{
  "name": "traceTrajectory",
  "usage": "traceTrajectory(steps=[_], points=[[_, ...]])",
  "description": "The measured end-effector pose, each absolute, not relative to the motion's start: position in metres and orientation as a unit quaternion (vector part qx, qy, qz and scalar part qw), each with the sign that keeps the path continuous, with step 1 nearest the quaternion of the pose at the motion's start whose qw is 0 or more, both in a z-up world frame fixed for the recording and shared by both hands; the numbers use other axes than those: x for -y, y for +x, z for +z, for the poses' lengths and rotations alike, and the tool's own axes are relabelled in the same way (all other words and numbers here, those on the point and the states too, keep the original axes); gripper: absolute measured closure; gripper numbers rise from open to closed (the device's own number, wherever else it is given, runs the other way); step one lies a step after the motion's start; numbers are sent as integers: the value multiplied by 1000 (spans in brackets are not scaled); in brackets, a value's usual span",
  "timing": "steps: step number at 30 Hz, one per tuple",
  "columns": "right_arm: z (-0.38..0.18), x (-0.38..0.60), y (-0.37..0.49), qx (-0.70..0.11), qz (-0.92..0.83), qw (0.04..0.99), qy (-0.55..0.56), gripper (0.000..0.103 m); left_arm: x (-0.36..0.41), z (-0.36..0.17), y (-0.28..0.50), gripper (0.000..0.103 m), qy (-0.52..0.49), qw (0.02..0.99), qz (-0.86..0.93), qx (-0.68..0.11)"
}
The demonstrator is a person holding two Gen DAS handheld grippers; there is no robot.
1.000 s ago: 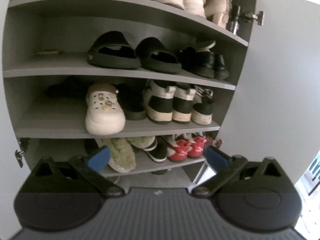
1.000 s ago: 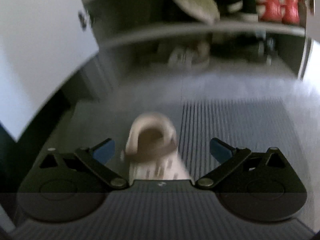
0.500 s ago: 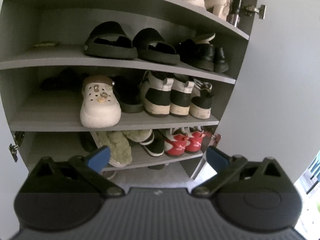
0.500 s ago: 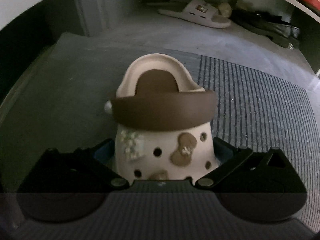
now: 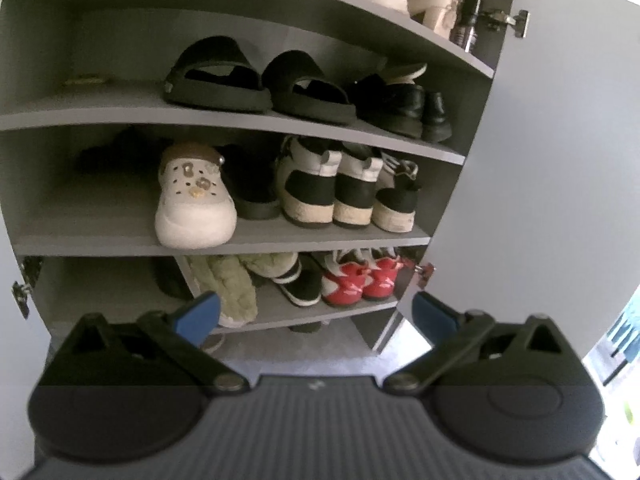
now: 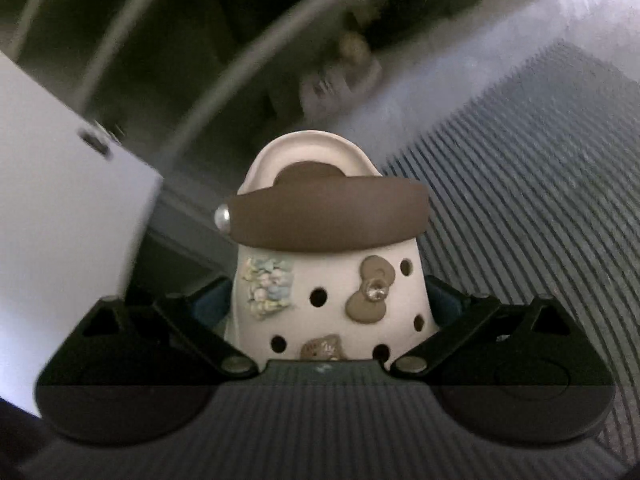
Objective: Organize scattered shoes
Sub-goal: 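Carry the cream clog with the right gripper onto the shelf beside the other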
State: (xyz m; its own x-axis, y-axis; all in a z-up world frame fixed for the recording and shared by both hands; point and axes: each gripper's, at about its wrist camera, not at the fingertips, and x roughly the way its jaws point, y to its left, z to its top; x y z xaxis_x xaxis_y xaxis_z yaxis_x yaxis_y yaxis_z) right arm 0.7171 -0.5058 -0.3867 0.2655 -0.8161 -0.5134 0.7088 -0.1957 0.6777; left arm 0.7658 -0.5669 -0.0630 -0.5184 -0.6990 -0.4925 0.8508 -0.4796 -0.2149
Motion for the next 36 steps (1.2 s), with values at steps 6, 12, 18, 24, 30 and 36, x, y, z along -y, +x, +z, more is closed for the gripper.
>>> traceTrajectory(steps=[6, 12, 18, 24, 30, 36], points=[[-309, 530, 729, 60, -600, 715, 354, 1, 555, -49, 770, 0, 150, 448, -858, -201], [-244, 578, 751, 76, -591, 765, 247, 1, 548, -32, 779, 0, 124, 458, -861, -184], [-187, 642, 773, 56, -615, 767, 177, 1, 542, -19, 790, 0, 108, 463, -864, -167], [-152, 697, 799, 26, -635, 765, 108, 2, 554, -12, 809, 0, 102, 436, -868, -214], [-137, 753, 821, -51, -668, 736, 99, 3, 556, -16, 811, 0, 109, 431, -871, -209], [-114, 808, 818, -117, -686, 701, 155, 6, 567, -19, 817, 0, 96, 446, -858, -237]])
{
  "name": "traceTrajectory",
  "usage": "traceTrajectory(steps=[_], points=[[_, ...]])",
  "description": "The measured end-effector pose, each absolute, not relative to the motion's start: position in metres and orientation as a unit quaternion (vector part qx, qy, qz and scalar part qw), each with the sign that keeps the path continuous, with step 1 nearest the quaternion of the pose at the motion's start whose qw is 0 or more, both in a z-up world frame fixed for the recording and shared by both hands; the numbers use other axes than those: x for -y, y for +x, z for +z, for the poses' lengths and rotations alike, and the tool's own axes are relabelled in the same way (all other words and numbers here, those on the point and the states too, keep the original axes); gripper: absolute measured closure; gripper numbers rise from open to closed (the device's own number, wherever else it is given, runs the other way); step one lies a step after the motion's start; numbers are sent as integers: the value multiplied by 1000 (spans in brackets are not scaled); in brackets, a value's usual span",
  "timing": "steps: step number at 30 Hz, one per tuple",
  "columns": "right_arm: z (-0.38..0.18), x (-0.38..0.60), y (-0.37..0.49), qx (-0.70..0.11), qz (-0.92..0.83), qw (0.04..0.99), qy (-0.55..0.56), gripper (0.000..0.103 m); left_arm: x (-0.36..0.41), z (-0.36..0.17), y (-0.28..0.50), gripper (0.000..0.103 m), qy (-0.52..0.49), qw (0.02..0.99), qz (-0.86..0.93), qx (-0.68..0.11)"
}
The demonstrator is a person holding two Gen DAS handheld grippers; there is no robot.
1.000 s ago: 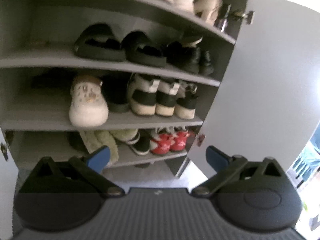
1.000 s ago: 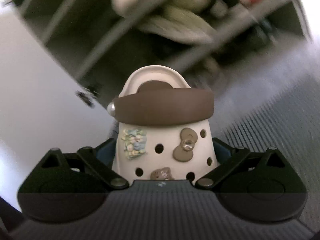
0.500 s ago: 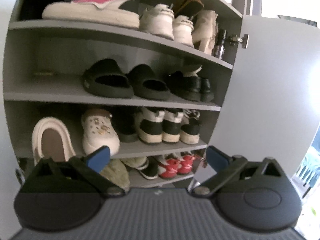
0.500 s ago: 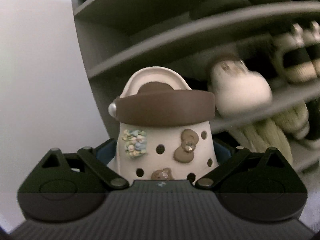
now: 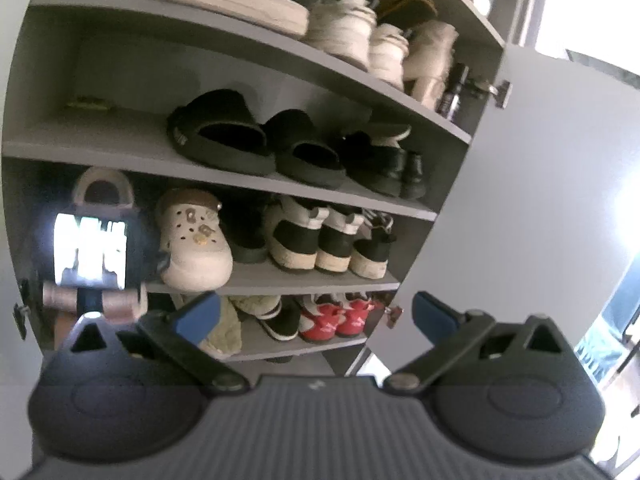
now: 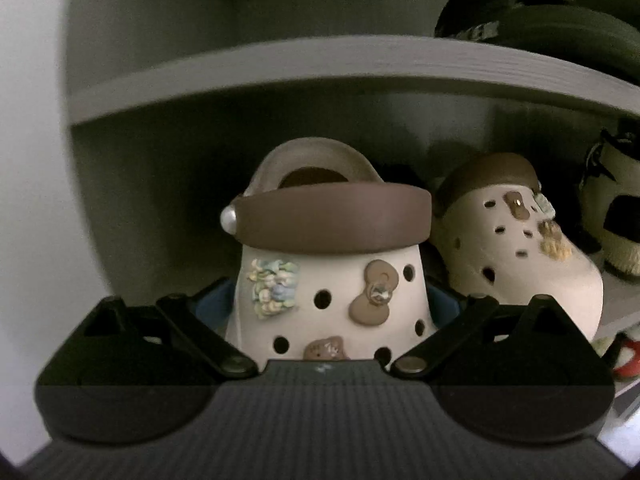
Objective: Organize scattered shoes
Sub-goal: 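Carry the cream clog with the right gripper onto the shelf beside the other, then release the clog and move the right gripper to the white sneakers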
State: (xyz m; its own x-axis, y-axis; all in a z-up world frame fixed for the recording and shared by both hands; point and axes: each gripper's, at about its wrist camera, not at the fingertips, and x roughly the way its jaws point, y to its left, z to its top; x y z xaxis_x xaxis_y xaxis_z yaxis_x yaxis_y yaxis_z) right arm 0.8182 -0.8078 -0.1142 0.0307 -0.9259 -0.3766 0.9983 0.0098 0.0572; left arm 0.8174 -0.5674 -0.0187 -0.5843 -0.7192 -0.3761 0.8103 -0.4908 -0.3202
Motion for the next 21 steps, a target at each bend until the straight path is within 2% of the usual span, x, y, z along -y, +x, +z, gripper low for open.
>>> traceTrajectory(steps=[2, 3, 8, 12, 14, 15, 21], points=[[-104, 828, 814, -141, -677, 703, 165, 8, 570, -18, 819, 0, 89, 447, -857, -242], [-100, 830, 814, -143, -677, 704, 160, 16, 571, -17, 819, 0, 87, 448, -856, -243], [-88, 834, 807, -132, -677, 711, 138, 17, 580, -19, 822, 0, 81, 450, -849, -264], [-104, 804, 789, -70, -654, 742, 134, 14, 580, -24, 816, 0, 101, 442, -852, -262], [-111, 777, 786, -39, -645, 754, 113, 8, 576, -23, 813, 0, 100, 439, -859, -245], [-119, 757, 783, -26, -639, 763, 93, 1, 573, -23, 812, 0, 97, 438, -862, -238], [-159, 694, 780, -28, -652, 755, 67, 0, 568, -25, 801, 0, 103, 428, -869, -228]])
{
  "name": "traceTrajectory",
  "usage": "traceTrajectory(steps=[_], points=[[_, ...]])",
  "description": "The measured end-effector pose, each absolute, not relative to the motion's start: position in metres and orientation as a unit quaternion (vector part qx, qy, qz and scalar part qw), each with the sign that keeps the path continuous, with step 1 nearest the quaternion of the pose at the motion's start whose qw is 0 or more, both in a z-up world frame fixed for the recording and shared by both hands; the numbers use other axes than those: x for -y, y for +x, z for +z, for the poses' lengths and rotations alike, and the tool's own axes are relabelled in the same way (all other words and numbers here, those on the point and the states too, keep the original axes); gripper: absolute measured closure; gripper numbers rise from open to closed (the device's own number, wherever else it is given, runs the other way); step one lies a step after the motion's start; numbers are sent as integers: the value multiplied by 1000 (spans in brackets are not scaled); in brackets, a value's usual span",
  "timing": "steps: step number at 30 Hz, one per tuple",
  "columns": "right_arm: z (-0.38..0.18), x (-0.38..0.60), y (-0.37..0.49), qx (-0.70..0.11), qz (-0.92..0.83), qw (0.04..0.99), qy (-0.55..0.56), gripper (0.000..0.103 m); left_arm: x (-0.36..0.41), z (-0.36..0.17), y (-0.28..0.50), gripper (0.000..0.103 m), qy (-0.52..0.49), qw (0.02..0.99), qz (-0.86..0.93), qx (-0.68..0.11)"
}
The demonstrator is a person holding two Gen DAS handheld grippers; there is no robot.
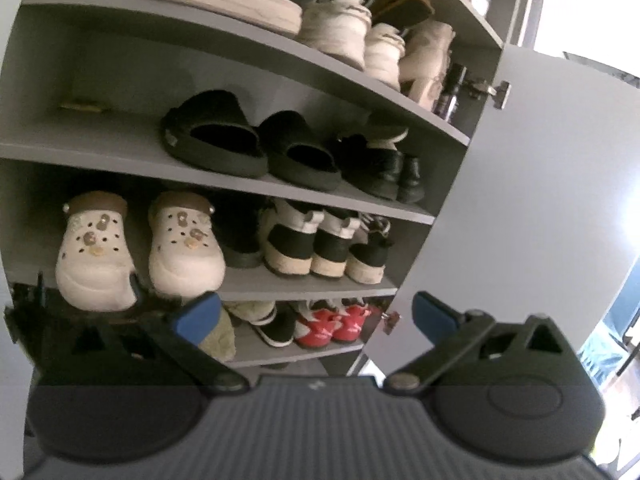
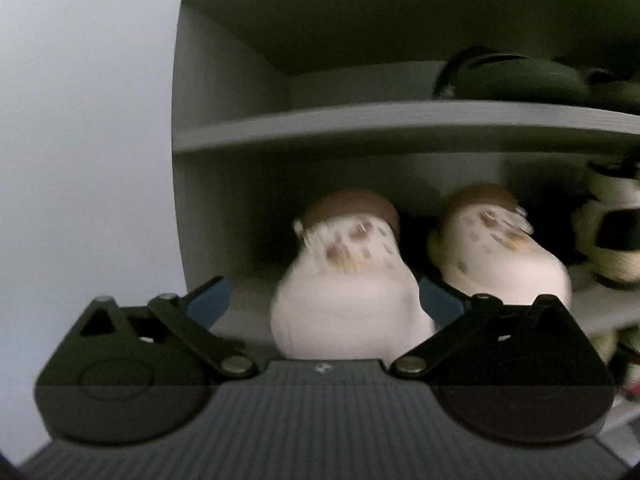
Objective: Organize scattered shoes
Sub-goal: 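Release the clog and move the right gripper to the white sneakers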
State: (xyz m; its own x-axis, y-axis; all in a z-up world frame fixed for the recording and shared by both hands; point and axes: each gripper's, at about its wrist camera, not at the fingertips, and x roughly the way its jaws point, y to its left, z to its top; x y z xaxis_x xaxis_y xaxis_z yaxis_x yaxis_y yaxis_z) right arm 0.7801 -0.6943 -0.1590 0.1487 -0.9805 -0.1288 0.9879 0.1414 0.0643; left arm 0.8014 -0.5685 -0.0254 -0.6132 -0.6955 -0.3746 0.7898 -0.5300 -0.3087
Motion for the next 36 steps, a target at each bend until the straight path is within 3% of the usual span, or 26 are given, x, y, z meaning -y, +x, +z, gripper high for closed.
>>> traceTrajectory(steps=[2, 6, 11, 15, 20, 25, 31, 36], points=[[-167, 692, 785, -31, -657, 749, 81, 1, 568, -27, 798, 0, 109, 423, -869, -232], [-174, 707, 783, -20, -659, 742, 122, 20, 560, -29, 793, 0, 113, 416, -873, -228], [-182, 716, 777, 1, -649, 741, 170, 27, 553, -33, 785, 0, 121, 422, -877, -197], [-196, 678, 756, -12, -631, 751, 196, 25, 561, -44, 777, 0, 146, 435, -868, -191], [-228, 592, 708, -161, -589, 765, 204, 23, 562, -48, 774, 0, 157, 439, -867, -175], [-272, 472, 599, -339, -609, 656, 290, 23, 562, -57, 762, 0, 181, 439, -864, -166], [-298, 354, 407, -188, -768, 370, 488, 23, 545, -77, 738, 0, 228, 420, -868, -132], [-322, 231, 306, -32, -866, 144, 478, 23, 522, -94, 726, 0, 281, 386, -872, -111]])
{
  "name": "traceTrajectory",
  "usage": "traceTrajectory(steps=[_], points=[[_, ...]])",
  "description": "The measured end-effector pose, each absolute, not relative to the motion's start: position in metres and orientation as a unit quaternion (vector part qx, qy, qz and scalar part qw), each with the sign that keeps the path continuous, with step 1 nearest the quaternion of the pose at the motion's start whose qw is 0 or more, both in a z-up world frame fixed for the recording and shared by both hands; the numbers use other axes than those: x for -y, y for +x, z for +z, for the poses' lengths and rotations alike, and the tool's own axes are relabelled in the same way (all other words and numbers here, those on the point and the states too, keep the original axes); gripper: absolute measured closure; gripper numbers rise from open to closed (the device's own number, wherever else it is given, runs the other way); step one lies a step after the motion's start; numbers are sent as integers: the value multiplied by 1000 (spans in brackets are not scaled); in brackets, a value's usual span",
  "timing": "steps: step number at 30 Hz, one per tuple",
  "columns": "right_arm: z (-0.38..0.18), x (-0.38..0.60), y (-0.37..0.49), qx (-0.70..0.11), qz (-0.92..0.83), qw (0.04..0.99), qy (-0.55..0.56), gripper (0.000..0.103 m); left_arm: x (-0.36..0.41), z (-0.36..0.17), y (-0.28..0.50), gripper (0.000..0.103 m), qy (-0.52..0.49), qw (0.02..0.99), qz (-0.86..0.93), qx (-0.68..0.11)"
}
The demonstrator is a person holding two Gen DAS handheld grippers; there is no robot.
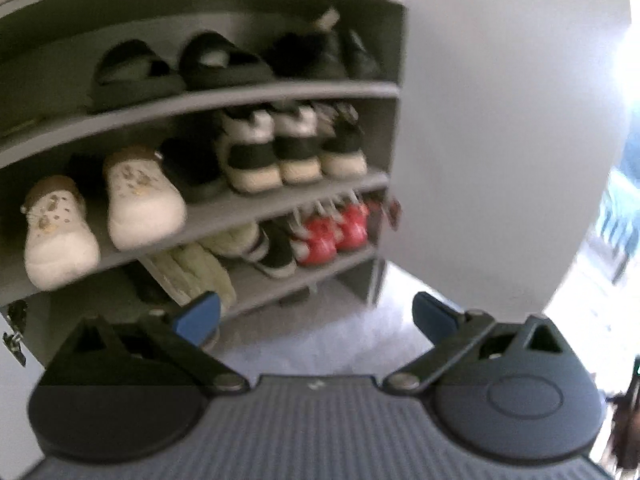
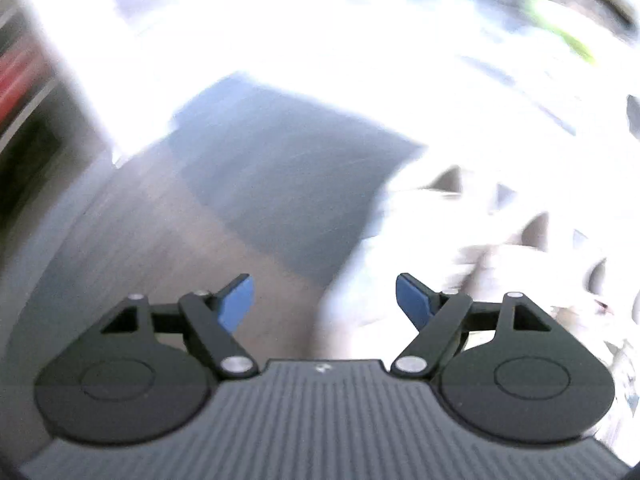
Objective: Organize scattered shoes
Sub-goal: 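Release the clog and move the right gripper to the white sneakers, then grasp both white sneakers by the heels with the right gripper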
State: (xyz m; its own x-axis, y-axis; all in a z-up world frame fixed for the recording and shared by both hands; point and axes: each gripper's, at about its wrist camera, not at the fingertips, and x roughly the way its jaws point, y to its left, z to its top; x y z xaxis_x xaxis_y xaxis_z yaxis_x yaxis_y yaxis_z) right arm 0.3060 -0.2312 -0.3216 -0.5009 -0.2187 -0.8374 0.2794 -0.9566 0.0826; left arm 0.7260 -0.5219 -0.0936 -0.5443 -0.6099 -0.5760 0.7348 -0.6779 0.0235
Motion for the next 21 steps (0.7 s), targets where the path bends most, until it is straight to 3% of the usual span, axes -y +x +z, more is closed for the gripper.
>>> traceTrajectory(steps=[4, 7, 11, 14, 16, 19, 20, 21], points=[[-362, 148, 259, 85, -872, 9, 482, 22, 498, -107, 720, 0, 312, 363, -875, -79], [-390, 127, 240, 134, -861, 28, 491, 21, 483, -121, 712, 0, 328, 358, -873, -53], [-414, 137, 220, 104, -863, 84, 488, 23, 471, -138, 704, 0, 355, 344, -867, -57], [-431, 147, 211, 84, -864, 71, 491, 20, 460, -152, 698, 0, 368, 340, -864, -46], [-429, 154, 210, 82, -865, 79, 488, 39, 456, -161, 695, 0, 380, 336, -861, -44], [-433, 160, 207, 74, -867, 102, 481, 49, 453, -176, 689, 0, 399, 328, -855, -46], [-432, 161, 208, 74, -870, 115, 474, 65, 451, -180, 686, 0, 404, 328, -853, -35], [-428, 162, 215, 73, -873, 144, 460, 67, 448, -185, 684, 0, 409, 329, -851, -19]])
